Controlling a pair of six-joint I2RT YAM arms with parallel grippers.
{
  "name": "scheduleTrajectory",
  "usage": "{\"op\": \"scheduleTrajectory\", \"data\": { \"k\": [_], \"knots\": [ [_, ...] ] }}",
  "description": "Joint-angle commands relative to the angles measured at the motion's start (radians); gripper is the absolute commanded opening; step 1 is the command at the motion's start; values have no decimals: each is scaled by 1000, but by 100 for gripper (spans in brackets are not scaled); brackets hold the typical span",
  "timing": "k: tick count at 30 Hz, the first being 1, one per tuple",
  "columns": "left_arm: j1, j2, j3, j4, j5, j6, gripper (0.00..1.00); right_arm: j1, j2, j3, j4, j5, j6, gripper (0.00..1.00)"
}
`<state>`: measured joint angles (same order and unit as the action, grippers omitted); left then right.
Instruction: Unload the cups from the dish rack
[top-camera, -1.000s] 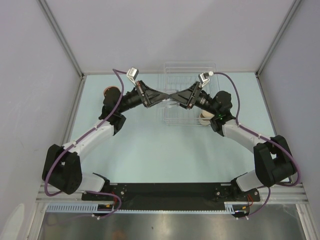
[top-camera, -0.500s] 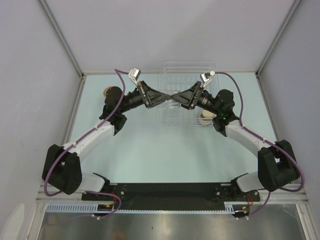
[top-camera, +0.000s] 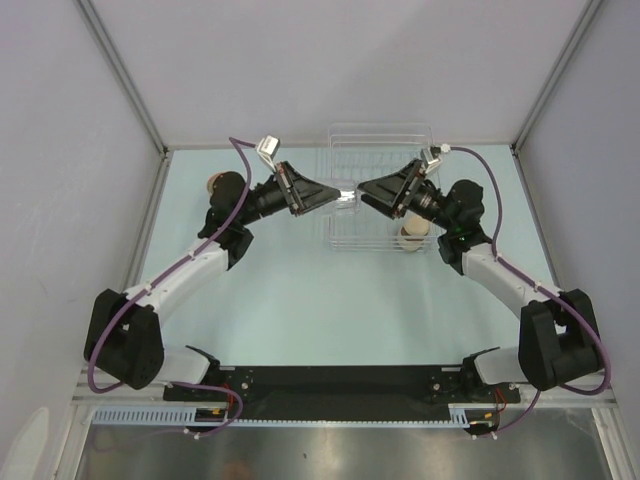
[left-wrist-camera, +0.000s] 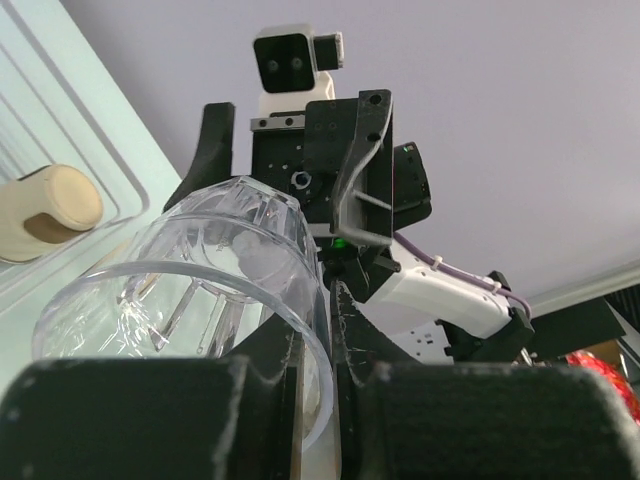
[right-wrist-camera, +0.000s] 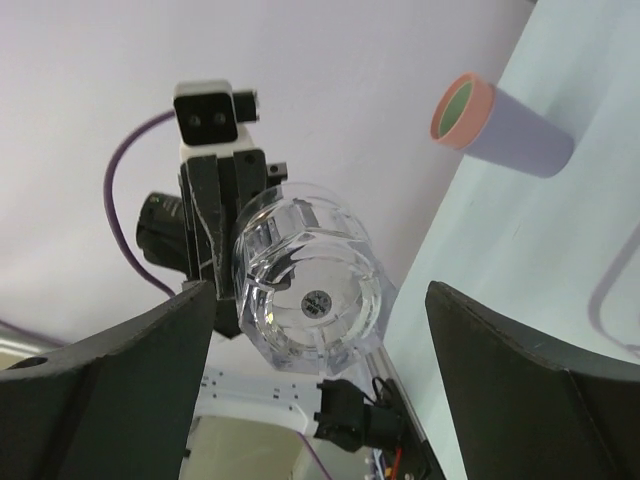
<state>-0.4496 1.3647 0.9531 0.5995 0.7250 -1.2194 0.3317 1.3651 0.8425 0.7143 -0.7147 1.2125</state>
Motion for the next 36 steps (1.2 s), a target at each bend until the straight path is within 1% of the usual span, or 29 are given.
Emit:
{"op": "scheduleTrajectory", "data": {
  "k": [1,3,5,6,7,8,9,10,11,12,13,14,15,16,17,18,21,24,26,27,30,31,36],
  "knots": [
    [9,-36,30,20,-21,50,0,-49,-32,-39,144,26,114,91],
    [9,-35,32,22,-22,52,1,-62,-31,-43,166,26,127,91],
    [9,-38,44,3,-35,70,1,-66,-46,-28,139,23,93,90],
    [9,-39,61,-100,-42,101,0,-72,-57,-13,43,29,61,90],
    [9,-44,135,-207,-58,153,0,-74,-66,50,-49,37,-49,89],
    [9,-45,186,-322,-128,294,1,-72,-89,82,-138,52,-110,89],
    [8,-41,243,-568,-175,367,0,-66,-93,131,-353,104,-195,88],
    [8,-30,371,-699,-227,433,0,-59,-93,182,-477,142,-270,88],
    [8,12,438,-812,-345,548,0,-51,-92,273,-577,182,-407,88],
    [8,39,502,-1009,-399,595,0,-40,-89,309,-727,287,-457,87],
    [8,66,626,-1099,-462,633,0,-10,-78,344,-815,354,-496,86],
    [8,132,677,-1180,-554,694,1,-2,-71,409,-919,404,-554,86],
    [6,158,725,-1308,-606,718,0,9,-52,426,-950,475,-568,85],
    [6,192,801,-1366,-649,734,0,23,-46,446,-976,510,-579,85],
    [5,239,829,-1412,-686,762,0,26,-41,457,-999,541,-584,85],
    [5,261,852,-1490,-772,770,0,27,-29,472,-1028,563,-597,85],
    [5,324,868,-1521,-860,828,0,29,-23,474,-1047,583,-602,84],
    [5,420,923,-1564,-894,870,0,29,-23,466,-1047,589,-605,84],
    [5,473,1001,-1599,-921,893,1,32,-24,460,-1049,589,-608,83],
    [5,529,1063,-1615,-944,900,1,33,-23,457,-1049,587,-611,83],
    [5,629,1186,-1681,-993,931,0,38,-24,452,-1046,587,-613,83],
    [6,642,1197,-1685,-1013,931,0,38,-26,446,-1044,586,-613,83],
    [41,720,1225,-1681,-1015,929,0,52,-32,423,-1038,580,-613,83]
  ]
}}
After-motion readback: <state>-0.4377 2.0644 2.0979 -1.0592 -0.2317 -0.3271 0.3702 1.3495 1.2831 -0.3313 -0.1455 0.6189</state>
